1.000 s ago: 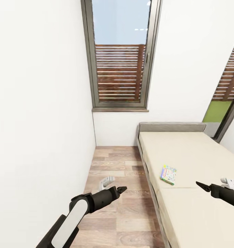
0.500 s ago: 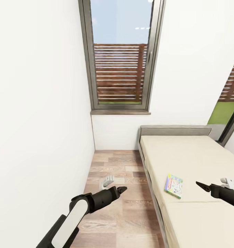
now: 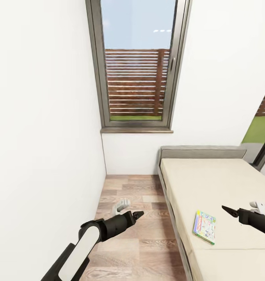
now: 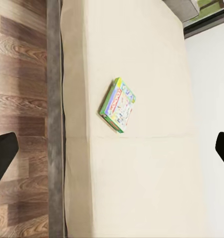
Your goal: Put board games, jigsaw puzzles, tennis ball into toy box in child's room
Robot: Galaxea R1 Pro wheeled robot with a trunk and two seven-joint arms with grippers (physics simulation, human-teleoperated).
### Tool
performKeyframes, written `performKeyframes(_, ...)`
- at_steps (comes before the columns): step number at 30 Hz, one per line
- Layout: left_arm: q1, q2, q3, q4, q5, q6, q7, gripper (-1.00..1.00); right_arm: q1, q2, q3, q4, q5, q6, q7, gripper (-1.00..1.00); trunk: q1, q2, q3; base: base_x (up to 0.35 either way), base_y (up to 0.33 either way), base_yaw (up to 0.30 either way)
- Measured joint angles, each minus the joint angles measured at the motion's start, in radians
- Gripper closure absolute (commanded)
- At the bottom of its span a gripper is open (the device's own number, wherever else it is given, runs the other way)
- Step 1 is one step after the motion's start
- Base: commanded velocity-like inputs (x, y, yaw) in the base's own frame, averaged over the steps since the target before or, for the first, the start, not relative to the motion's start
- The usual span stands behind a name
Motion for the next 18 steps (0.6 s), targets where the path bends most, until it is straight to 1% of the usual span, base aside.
performKeyframes(18, 0.000, 0.000, 0.000, 0.000, 0.000, 0.000, 0.000, -1.00, 0.000, -0.001, 0.000, 0.000, 0.000, 0.000, 0.000, -1.00, 0.000, 0.000, 0.000, 0.335, 0.000, 0.000)
